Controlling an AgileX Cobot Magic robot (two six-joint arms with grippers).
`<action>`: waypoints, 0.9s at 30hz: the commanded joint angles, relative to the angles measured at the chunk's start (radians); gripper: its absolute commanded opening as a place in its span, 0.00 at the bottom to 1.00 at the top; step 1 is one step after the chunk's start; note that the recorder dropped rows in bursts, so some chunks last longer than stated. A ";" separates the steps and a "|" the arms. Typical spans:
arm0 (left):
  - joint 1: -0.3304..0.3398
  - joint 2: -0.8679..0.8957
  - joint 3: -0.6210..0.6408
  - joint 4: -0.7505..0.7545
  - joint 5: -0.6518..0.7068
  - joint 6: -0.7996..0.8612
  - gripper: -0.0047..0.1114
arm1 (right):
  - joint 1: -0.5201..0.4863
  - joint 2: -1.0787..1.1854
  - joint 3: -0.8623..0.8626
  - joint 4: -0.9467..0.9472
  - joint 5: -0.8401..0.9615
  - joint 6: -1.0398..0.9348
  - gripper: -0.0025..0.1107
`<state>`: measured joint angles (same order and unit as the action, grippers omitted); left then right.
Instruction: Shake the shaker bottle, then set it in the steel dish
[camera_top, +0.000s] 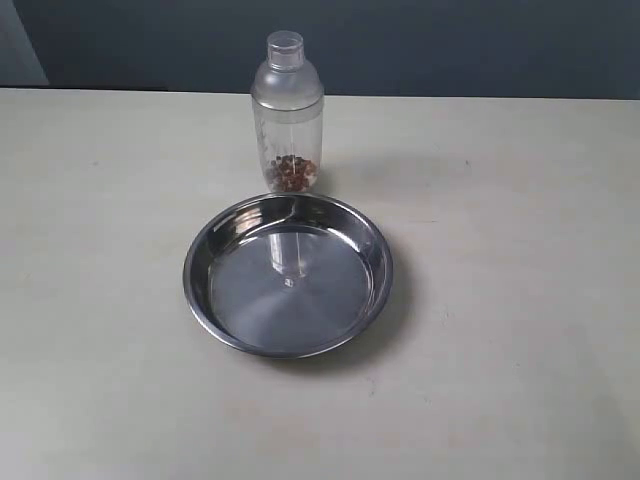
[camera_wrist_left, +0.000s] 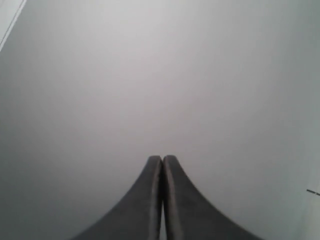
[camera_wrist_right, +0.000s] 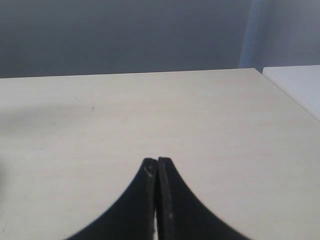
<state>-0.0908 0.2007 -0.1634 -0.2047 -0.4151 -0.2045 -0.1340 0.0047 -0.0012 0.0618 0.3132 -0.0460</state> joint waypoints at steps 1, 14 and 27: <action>0.002 0.358 -0.245 0.213 -0.099 0.007 0.04 | -0.006 -0.005 0.001 -0.001 -0.008 -0.003 0.01; 0.000 1.195 -0.503 0.508 -0.383 -0.212 0.05 | -0.006 -0.005 0.001 -0.001 -0.008 -0.003 0.01; -0.002 1.458 -0.503 0.590 -0.523 -0.214 0.29 | -0.006 -0.005 0.001 -0.001 -0.008 -0.003 0.01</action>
<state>-0.0908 1.6233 -0.6667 0.3873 -0.8702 -0.4127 -0.1340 0.0047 -0.0012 0.0618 0.3132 -0.0460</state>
